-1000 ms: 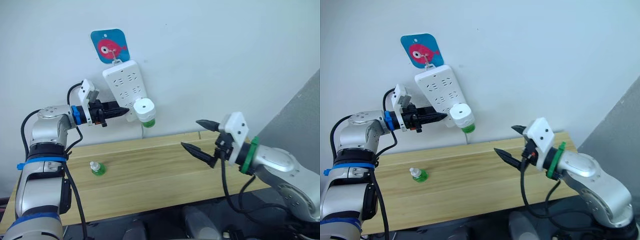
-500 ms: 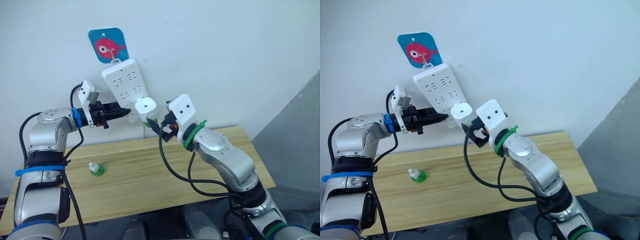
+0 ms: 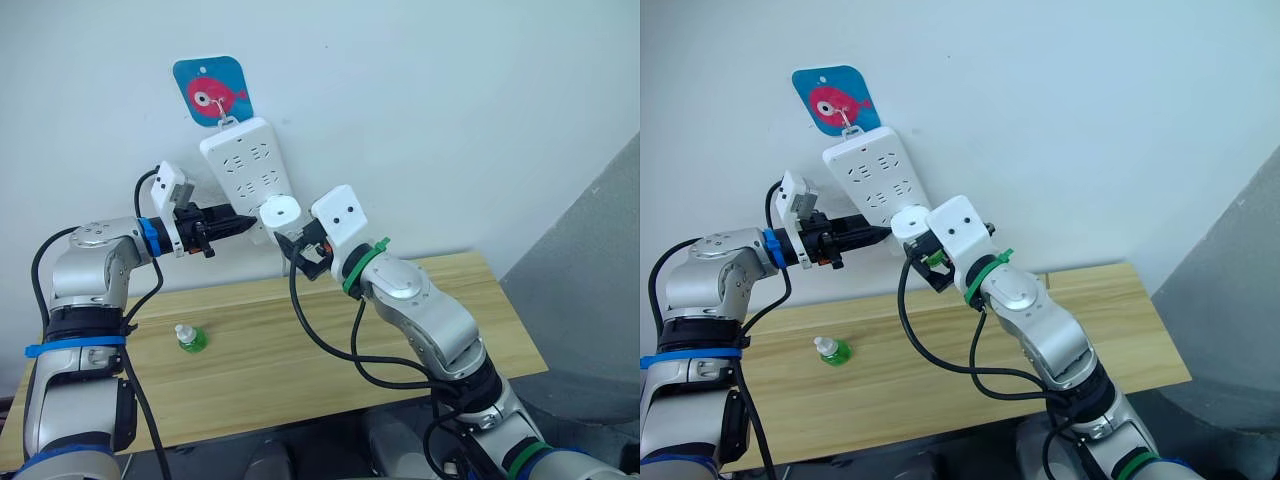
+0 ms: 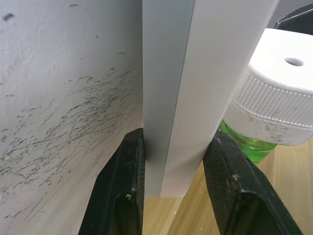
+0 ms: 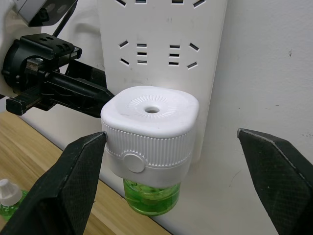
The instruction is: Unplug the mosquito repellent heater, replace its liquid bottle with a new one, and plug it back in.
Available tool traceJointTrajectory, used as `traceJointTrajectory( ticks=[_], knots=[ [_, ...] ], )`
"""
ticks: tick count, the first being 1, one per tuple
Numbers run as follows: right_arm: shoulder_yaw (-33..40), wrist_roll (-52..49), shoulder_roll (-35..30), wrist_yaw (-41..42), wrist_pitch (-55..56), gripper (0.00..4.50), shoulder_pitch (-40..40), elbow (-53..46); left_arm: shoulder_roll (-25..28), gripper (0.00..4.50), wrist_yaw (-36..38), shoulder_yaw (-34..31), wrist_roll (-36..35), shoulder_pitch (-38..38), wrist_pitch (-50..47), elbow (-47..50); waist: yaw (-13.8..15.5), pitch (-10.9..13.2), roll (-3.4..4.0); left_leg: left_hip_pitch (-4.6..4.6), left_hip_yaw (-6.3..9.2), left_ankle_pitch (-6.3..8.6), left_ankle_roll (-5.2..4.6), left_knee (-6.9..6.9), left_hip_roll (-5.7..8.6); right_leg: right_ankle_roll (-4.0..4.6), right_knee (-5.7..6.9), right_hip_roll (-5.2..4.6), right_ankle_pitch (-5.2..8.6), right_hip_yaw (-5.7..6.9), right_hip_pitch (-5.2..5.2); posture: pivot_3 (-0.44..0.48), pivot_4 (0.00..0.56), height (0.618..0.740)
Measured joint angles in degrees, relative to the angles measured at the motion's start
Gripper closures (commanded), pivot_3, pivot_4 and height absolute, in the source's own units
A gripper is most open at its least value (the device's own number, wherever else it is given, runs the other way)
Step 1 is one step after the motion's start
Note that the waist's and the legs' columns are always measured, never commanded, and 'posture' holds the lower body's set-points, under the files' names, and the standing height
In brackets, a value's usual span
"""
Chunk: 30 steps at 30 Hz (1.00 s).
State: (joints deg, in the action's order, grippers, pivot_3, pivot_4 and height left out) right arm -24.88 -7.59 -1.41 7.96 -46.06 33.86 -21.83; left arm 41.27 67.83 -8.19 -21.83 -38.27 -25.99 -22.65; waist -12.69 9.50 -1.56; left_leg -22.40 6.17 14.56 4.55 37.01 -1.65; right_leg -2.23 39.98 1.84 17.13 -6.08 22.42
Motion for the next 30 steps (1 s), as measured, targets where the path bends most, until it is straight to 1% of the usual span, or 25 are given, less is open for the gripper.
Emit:
traceJointTrajectory(
  ticks=[8, 15, 22, 24, 25, 27, 28, 30],
  knots=[
    [0.43, -0.23, 0.34, 1.74, -2.16, 0.00, -1.01, -0.87, 0.02, 3.18, 0.43, 0.03, -0.52, 0.06, 0.00, 0.37, 0.04, 0.01, 0.02, -0.31, 0.24, -0.01, 0.01, -0.01, 0.00, 0.15, 0.01, -0.03, 0.00, 0.27, 0.22, -0.224, 0.137, 0.740],
    [1.02, 2.00, 5.07, -0.63, -1.36, 0.00, 1.21, 3.20, 0.04, 3.18, 0.46, 0.04, -0.57, 0.07, -0.01, 0.39, 0.03, 0.01, 0.02, -0.33, 0.24, -0.01, 0.02, -0.01, 0.00, 0.15, 0.01, -0.04, 0.00, 0.28, 0.24, -0.225, 0.136, 0.740],
    [1.10, 3.62, 7.76, -1.78, -0.48, 0.00, 2.68, 7.47, 0.04, 3.18, 0.43, 0.04, -0.58, 0.07, -0.03, 0.49, 0.03, 0.02, 0.04, -0.35, 0.25, -0.02, 0.03, -0.01, 0.01, 0.16, 0.02, -0.05, -0.01, 0.29, 0.27, -0.222, 0.136, 0.740],
    [1.23, 4.11, 8.54, -1.93, -0.23, 0.39, 3.06, 8.18, 0.04, 3.18, 0.40, 0.04, -0.58, 0.08, -0.09, 0.57, 0.03, 0.02, 0.04, -0.35, 0.26, -0.02, 0.03, -0.02, 0.01, 0.16, 0.01, -0.05, -0.01, 0.31, 0.27, -0.221, 0.136, 0.740],
    [1.20, 4.20, 8.76, -2.00, -0.14, 0.67, 3.06, 8.34, 0.04, 3.18, 0.39, 0.04, -0.58, 0.08, -0.11, 0.64, 0.04, 0.02, 0.04, -0.36, 0.27, -0.02, 0.03, -0.02, 0.00, 0.16, 0.01, -0.05, -0.01, 0.32, 0.27, -0.221, 0.136, 0.740],
    [1.49, 4.48, 8.76, -2.19, 0.03, 1.36, 3.06, 8.51, 0.04, 3.18, 0.31, 0.04, -0.58, 0.14, -0.18, 0.80, 0.03, 0.02, 0.04, -0.38, 0.27, -0.02, 0.03, -0.02, 0.01, 0.16, 0.00, -0.07, -0.01, 0.31, 0.27, -0.220, 0.137, 0.740],
    [1.49, 4.67, 8.76, -2.19, 0.03, 1.43, 3.06, 8.52, 0.04, 3.18, 0.28, 0.04, -0.58, 0.17, -0.24, 0.88, 0.03, 0.02, 0.04, -0.38, 0.26, -0.02, 0.03, -0.02, 0.02, 0.16, 0.00, -0.07, -0.01, 0.31, 0.28, -0.220, 0.137, 0.740],
    [1.51, 4.87, 8.74, -2.20, 0.03, 1.43, 3.06, 8.52, 0.07, 3.18, 0.00, 0.00, -0.58, 0.44, -0.43, 1.44, 0.04, 0.02, 0.04, -0.38, 0.28, -0.02, 0.03, -0.02, 0.01, 0.16, 0.01, -0.07, -0.01, 0.32, 0.28, -0.219, 0.138, 0.740]
  ],
)
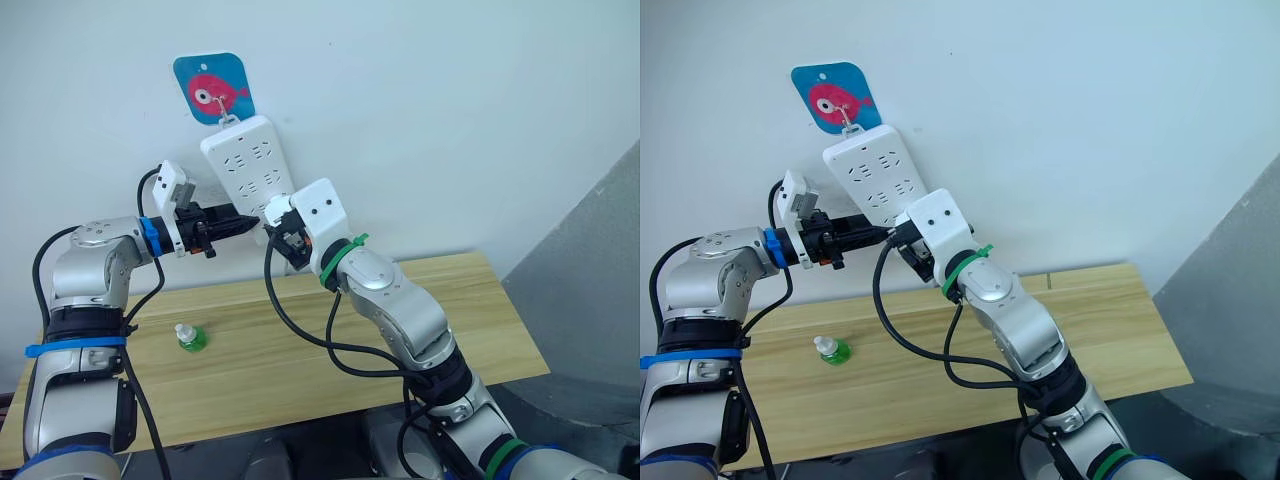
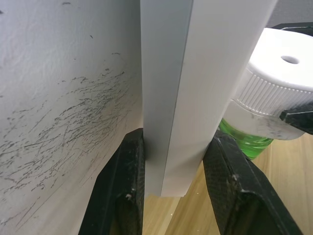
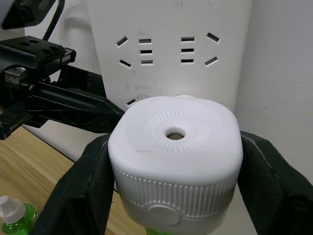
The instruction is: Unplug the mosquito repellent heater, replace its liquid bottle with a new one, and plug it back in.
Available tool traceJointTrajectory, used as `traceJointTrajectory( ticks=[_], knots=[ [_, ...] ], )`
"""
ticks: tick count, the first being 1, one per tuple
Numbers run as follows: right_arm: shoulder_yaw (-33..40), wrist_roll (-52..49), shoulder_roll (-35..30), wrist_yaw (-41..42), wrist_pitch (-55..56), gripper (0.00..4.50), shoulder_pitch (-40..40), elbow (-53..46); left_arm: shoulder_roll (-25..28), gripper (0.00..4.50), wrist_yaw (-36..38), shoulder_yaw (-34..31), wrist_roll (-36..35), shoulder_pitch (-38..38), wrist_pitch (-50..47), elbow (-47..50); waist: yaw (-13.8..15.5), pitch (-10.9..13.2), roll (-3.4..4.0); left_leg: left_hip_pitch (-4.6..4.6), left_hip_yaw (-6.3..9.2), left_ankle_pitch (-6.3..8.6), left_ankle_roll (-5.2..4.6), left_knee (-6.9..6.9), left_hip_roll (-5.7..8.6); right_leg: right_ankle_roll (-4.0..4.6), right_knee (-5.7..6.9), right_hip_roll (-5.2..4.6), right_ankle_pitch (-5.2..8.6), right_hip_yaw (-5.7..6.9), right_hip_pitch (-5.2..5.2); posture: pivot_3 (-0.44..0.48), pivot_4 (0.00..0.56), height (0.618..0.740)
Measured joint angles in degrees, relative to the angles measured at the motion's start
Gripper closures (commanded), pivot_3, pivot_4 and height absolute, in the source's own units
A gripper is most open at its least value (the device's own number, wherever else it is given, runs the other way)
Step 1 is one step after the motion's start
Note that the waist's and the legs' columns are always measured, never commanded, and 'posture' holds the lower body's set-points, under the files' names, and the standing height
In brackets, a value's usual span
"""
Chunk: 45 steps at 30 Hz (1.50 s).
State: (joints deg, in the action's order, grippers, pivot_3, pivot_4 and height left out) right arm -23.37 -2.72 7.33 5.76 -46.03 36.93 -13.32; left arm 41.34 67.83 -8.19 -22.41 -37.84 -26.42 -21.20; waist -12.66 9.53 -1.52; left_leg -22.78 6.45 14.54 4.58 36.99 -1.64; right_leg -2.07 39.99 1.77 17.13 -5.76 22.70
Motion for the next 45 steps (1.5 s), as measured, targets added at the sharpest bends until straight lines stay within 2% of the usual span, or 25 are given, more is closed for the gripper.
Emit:
traceJointTrajectory(
  ticks=[7, 16, 25, 31, 33, 34, 35, 41, 45],
  knots=[
    [0.04, 0.58, -0.04, 0.31, -0.82, 1.43, 0.00, -0.54, -0.08, 3.18, -1.10, -0.01, -0.12, 0.56, 0.18, 0.98, 0.04, 0.00, 0.00, -0.01, 0.00, 0.00, 0.00, 0.00, 0.02, 0.00, 0.00, -0.02, 0.00, 0.00, 0.00, -0.225, 0.141, 0.740],
    [0.91, -0.16, -2.52, 1.72, -9.55, 1.43, -0.67, -9.49, -1.26, 3.18, -2.38, 1.08, 0.35, 0.93, 5.34, 0.69, 0.15, 0.01, 0.02, -0.12, -0.01, 0.00, 0.00, -0.04, 0.08, -0.04, -0.12, -0.45, 0.04, 0.03, 0.03, -0.243, 0.148, 0.740],
    [4.87, -3.65, -4.80, 4.88, -14.66, 1.43, -0.75, -15.13, -1.10, 3.18, -2.87, 1.11, 0.77, 0.92, 7.90, -1.34, -0.13, 0.04, 0.06, 0.03, -0.04, -0.06, 0.02, 0.03, 0.09, -0.02, 0.01, -0.14, 0.01, 0.04, -0.02, -0.245, 0.144, 0.740],
    [11.25, -8.75, -8.91, 9.15, -17.04, 1.43, -2.16, -20.10, 0.81, 3.18, -2.43, -0.38, -1.40, 2.92, 5.57, 0.06, -0.58, 0.03, 0.07, 0.02, -0.06, -0.07, 0.03, -0.02, 0.07, -0.01, 0.01, -0.13, 0.01, 0.00, 0.01, -0.241, 0.135, 0.740],
    [13.17, -10.13, -9.71, 9.79, -17.11, 1.43, -2.85, -20.22, 2.24, 2.45, -2.38, -1.29, -1.47, 4.53, 5.91, 0.59, -1.38, 0.03, 0.09, 0.02, -0.05, -0.07, 0.03, -0.06, 0.03, 0.00, 0.03, -0.13, 0.01, 0.01, 0.04, -0.237, 0.130, 0.740],
    [13.77, -10.49, -9.94, 10.18, -17.10, 1.43, -3.11, -20.31, 2.69, 2.30, -2.75, -1.74, -1.28, 5.20, 6.24, 0.58, -1.61, 0.04, 0.09, 0.02, -0.05, -0.07, 0.03, -0.07, -0.01, 0.00, 0.04, -0.14, 0.01, 0.00, 0.06, -0.236, 0.127, 0.740],
    [14.44, -11.49, -10.12, 10.56, -17.06, 1.43, -3.46, -20.38, 3.48, 1.96, -3.22, -2.37, -0.99, 6.43, 7.25, 0.63, -1.89, 0.03, 0.10, 0.01, -0.05, -0.07, 0.03, -0.08, -0.05, 0.01, 0.05, -0.14, 0.00, -0.01, 0.10, -0.233, 0.125, 0.740],
    [16.43, -15.55, -11.98, 13.04, -16.53, 1.43, -4.57, -21.78, 6.17, 0.07, -6.18, -7.88, -0.72, 13.34, 9.85, 4.70, -1.55, 0.03, 0.10, -0.25, -0.06, -0.07, 0.04, -0.12, -0.06, 0.04, 0.18, -0.20, 0.00, -0.02, 0.47, -0.193, 0.121, 0.740],
    [18.19, -18.94, -14.45, 15.72, -14.62, 1.43, -5.21, -22.87, 10.44, 0.00, -4.72, -12.34, -4.70, 20.63, 5.25, 14.03, -1.28, 0.03, 0.09, -0.27, -0.15, -0.07, 0.04, -0.13, -0.03, 0.04, 0.12, -0.43, 0.01, -0.03, 0.48, -0.157, 0.117, 0.740]
  ],
)
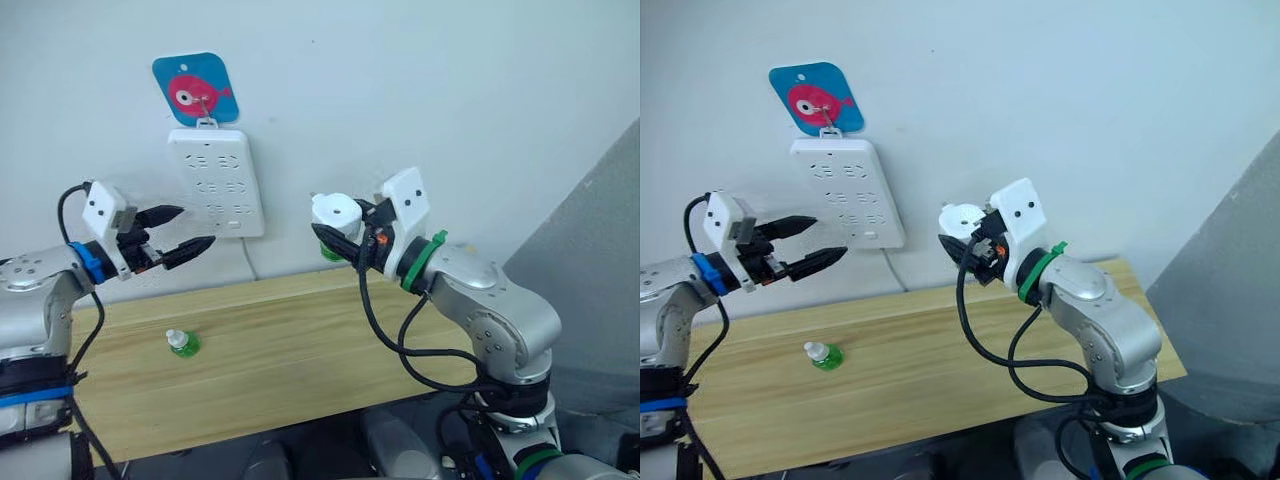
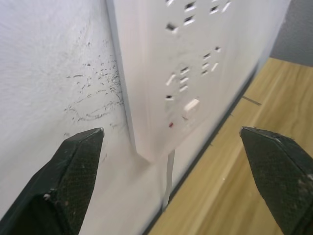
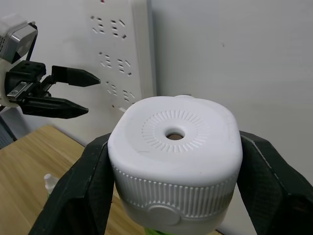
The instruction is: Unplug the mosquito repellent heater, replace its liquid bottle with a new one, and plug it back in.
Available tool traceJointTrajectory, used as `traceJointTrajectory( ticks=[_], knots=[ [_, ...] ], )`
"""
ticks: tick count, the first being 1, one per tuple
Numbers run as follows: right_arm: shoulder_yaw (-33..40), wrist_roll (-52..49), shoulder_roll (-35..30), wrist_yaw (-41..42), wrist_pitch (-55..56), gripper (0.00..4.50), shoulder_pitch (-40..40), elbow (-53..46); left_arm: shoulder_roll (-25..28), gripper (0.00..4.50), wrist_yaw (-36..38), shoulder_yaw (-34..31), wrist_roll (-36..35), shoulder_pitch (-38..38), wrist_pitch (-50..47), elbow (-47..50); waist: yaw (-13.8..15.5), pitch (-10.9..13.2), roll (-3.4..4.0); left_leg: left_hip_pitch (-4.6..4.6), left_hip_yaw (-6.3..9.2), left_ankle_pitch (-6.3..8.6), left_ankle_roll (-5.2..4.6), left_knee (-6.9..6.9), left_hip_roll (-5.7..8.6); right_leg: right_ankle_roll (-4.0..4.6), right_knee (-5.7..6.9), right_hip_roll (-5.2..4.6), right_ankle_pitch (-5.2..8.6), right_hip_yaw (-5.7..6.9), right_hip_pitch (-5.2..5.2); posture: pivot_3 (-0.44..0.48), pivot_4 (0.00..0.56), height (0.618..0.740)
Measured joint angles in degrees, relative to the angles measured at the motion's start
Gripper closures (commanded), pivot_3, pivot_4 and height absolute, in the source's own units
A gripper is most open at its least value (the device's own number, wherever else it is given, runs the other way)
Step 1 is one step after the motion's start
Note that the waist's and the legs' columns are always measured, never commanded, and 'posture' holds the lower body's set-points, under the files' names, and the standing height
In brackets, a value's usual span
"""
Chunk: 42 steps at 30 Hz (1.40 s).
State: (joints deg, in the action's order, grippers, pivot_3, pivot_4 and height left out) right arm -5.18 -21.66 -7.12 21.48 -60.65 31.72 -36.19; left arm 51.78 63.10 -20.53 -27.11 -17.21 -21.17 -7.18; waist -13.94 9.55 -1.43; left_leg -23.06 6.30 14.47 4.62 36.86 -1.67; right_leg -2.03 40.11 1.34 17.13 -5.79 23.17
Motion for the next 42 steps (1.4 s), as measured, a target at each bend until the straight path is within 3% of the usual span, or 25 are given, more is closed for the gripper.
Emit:
traceJointTrajectory(
  ticks=[4, 9, 11, 13, 17, 23, 29, 32, 42],
  knots=[
    [4.01, -3.98, -1.65, 2.36, 1.17, 1.43, -1.05, 0.06, 6.14, 0.00, 3.88, -1.88, -5.94, 4.38, -8.78, 10.87, 1.25, 0.02, 0.04, 0.02, -0.07, 0.00, 0.00, 0.01, 0.03, -0.01, -0.01, -0.03, 0.01, -0.02, -0.02, -0.136, 0.113, 0.740],
    [8.89, -10.98, -2.51, 4.47, 1.44, 1.43, -0.90, 0.45, 9.17, 0.00, 3.70, -1.47, -16.56, 1.64, -22.15, 21.98, 3.07, 0.02, 0.04, 0.04, -0.09, 0.00, 0.00, 0.09, 0.12, -0.24, -0.01, 0.24, 0.14, 0.01, -0.08, -0.146, 0.108, 0.740],
    [10.96, -13.29, -2.30, 3.82, 1.42, 1.43, -0.58, 0.80, 5.94, 0.00, 0.01, -0.15, -18.96, -2.00, -24.46, 23.96, 3.30, 0.00, 0.07, 0.05, -0.09, -0.01, 0.01, 0.12, 0.11, -0.25, -0.02, 0.27, 0.14, 0.00, -0.11, -0.165, 0.101, 0.740],
    [12.26, -14.80, -1.03, 2.11, 1.42, 1.43, -0.18, 1.03, -0.62, 0.00, -5.52, 0.69, -19.74, -3.85, -24.27, 26.29, 3.24, -0.08, 0.15, 0.08, -0.15, -0.01, 0.02, 0.13, 0.11, -0.12, 0.01, 0.27, 0.05, -0.08, -0.13, -0.165, 0.101, 0.740],
    [14.61, -18.58, 1.93, -2.83, 1.03, 1.43, -0.19, 1.07, -10.35, 0.00, -14.05, 3.44, -20.03, -0.24, -22.92, 31.79, 2.36, -0.12, 0.16, 0.08, -0.21, -0.02, 0.03, 0.10, -0.01, 0.07, 0.11, 0.26, -0.05, -0.21, -0.01, -0.186, 0.097, 0.740],
    [19.88, -28.28, 9.63, -13.26, -0.71, 1.43, -0.48, 1.34, -17.24, 0.00, -18.18, 8.06, -18.03, 2.14, -17.43, 36.80, 2.62, -0.22, 0.33, 0.10, -0.11, -0.09, 0.14, 0.13, 0.02, 0.16, 0.35, 0.47, 0.00, -0.15, 0.01, -0.200, 0.091, 0.740],
    [22.59, -41.19, 12.86, -24.72, -0.56, 1.43, -1.21, 2.50, -24.50, 0.00, -22.72, 12.17, -12.38, -3.31, -9.48, 34.38, 2.63, -0.50, 0.47, 0.12, -0.21, -0.20, 0.16, 0.24, 0.10, 0.09, 0.38, 0.50, -0.03, -0.30, -0.04, -0.213, 0.082, 0.740],
    [22.53, -45.83, 12.94, -29.31, 1.12, 1.43, -1.46, 2.78, -27.15, 0.00, -23.79, 13.89, -11.36, -4.16, -6.93, 34.20, 2.40, -0.62, 0.55, 0.13, -0.23, -0.20, 0.15, 0.20, 0.09, 0.09, 0.39, 0.52, -0.03, -0.32, -0.03, -0.213, 0.082, 0.740],
    [18.82, -57.85, 11.47, -39.00, 9.32, 1.43, -2.65, 3.52, -28.21, 0.00, -22.43, 17.55, -8.06, -4.51, -1.86, 30.97, 0.92, -0.81, 0.74, 0.19, -0.19, -0.22, 0.13, 0.20, 0.08, -0.01, 0.65, 0.60, 0.05, -0.32, 0.01, -0.227, 0.071, 0.740]
  ],
)
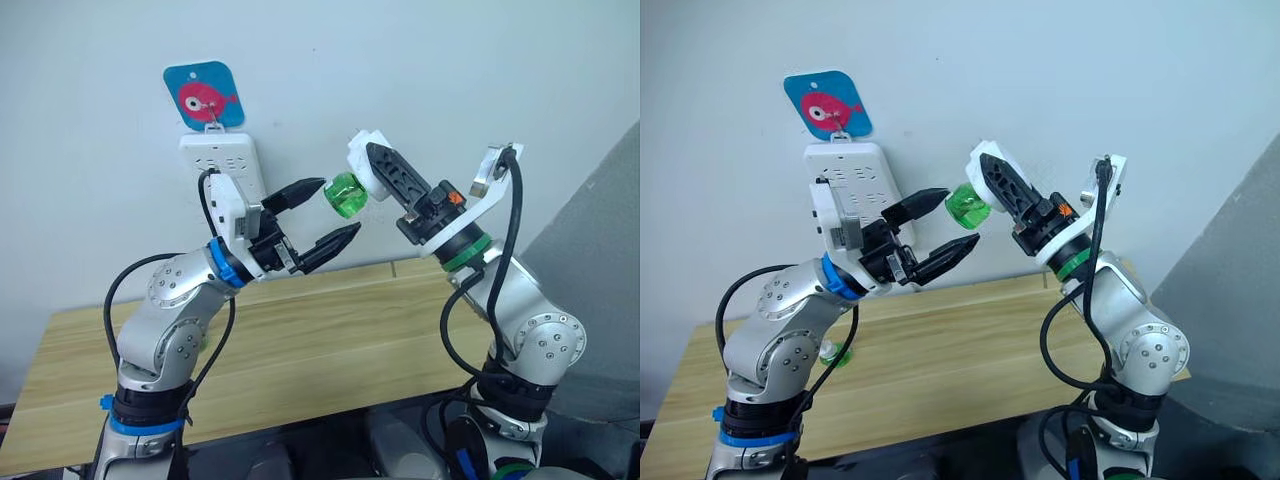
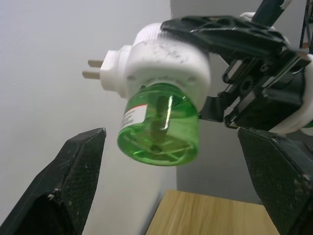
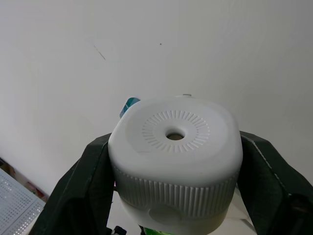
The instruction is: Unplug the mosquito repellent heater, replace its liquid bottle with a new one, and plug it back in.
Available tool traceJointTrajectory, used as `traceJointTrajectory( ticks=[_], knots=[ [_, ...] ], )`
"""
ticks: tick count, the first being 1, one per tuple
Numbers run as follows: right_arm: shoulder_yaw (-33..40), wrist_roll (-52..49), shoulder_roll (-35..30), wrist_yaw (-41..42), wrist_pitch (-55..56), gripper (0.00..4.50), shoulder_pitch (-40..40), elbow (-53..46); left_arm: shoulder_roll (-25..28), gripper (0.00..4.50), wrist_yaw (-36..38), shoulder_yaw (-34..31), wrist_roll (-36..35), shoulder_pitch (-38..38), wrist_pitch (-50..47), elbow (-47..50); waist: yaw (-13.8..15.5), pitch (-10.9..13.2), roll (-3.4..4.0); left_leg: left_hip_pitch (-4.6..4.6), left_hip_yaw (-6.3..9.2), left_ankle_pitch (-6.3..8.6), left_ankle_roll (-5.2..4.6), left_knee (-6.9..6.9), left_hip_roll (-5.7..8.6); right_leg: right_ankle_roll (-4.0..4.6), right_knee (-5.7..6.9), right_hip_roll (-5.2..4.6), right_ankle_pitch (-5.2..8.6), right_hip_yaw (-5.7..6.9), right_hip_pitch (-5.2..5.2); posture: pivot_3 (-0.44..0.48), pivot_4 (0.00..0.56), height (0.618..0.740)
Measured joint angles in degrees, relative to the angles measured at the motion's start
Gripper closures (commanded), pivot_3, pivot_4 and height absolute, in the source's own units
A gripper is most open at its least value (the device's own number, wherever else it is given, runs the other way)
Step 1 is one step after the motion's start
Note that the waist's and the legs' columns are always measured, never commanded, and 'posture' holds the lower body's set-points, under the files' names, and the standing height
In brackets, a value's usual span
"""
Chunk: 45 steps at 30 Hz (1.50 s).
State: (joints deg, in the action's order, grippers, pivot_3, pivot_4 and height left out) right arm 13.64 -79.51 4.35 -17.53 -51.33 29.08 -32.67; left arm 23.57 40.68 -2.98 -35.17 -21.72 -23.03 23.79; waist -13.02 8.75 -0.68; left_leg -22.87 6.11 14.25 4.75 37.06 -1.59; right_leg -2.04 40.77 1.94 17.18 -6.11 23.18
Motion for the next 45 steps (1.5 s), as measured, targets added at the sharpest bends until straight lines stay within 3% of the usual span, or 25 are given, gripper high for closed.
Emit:
traceJointTrajectory(
  ticks=[14, 17, 22, 36, 37, 39, 45],
  knots=[
    [-7.49, -4.97, -5.10, -2.81, 8.23, 1.43, -1.49, 0.03, -2.33, 0.00, -0.13, 1.04, 0.86, -1.73, 2.32, -1.19, -0.07, -0.15, -0.01, -0.02, -0.01, 0.00, 0.00, 0.00, 0.00, -0.10, 0.00, 0.01, 0.06, -0.02, 0.00, -0.233, 0.067, 0.740],
    [-8.34, -5.12, -5.83, -2.91, 9.62, 1.43, -1.49, 0.03, -2.54, 0.55, -0.20, 1.26, 0.86, -1.86, 2.29, -1.19, -0.05, -0.16, -0.01, -0.01, 0.00, 0.00, 0.00, 0.00, -0.01, -0.09, 0.00, 0.01, 0.06, -0.01, 0.00, -0.232, 0.065, 0.740],
    [-9.22, -5.98, -6.76, -3.68, 11.83, 1.43, -1.48, 0.06, -2.83, 2.16, -1.18, 1.66, 0.88, -2.22, 2.07, -1.21, -0.03, -0.16, -0.01, -0.01, 0.00, 0.00, 0.00, 0.00, 0.00, -0.09, 0.00, 0.00, 0.06, -0.02, 0.00, -0.230, 0.065, 0.740],
    [-10.94, -8.00, -10.32, -2.62, 15.23, 1.43, -2.91, 0.02, -3.21, 2.20, -1.07, 2.86, 1.78, -3.54, 1.96, -1.83, -0.02, -0.23, 0.00, -0.01, 0.00, -0.01, 0.00, 0.01, 0.00, -0.07, 0.01, 0.01, 0.04, -0.02, 0.00, -0.232, 0.066, 0.740],
    [-10.98, -8.52, -10.72, -2.56, 15.41, 0.70, -3.13, -0.02, -3.20, 2.20, -0.80, 2.90, 1.93, -3.54, 2.11, -1.88, -0.02, -0.23, -0.01, -0.01, 0.00, -0.01, 0.00, 0.01, 0.00, -0.07, 0.01, 0.01, 0.04, -0.02, 0.00, -0.232, 0.066, 0.740],
    [-11.45, -9.62, -12.31, -2.56, 15.03, 0.07, -3.69, -0.24, -2.91, 2.20, -0.32, 2.67, 2.66, -3.55, 3.41, -2.44, -0.05, -0.27, 0.01, 0.00, -0.01, -0.01, 0.00, 0.00, 0.00, -0.05, 0.01, 0.01, 0.03, -0.03, 0.00, -0.239, 0.071, 0.740],
    [-10.50, -16.54, -22.16, -2.19, 12.93, 0.00, -4.02, -0.60, -1.00, 2.20, 3.35, 2.62, 3.90, -2.90, 6.38, -4.30, 0.04, -0.33, 0.04, -0.03, -0.04, -0.01, 0.00, 0.02, 0.03, -0.07, -0.02, 0.00, 0.04, -0.08, -0.01, -0.244, 0.077, 0.740]
  ],
)
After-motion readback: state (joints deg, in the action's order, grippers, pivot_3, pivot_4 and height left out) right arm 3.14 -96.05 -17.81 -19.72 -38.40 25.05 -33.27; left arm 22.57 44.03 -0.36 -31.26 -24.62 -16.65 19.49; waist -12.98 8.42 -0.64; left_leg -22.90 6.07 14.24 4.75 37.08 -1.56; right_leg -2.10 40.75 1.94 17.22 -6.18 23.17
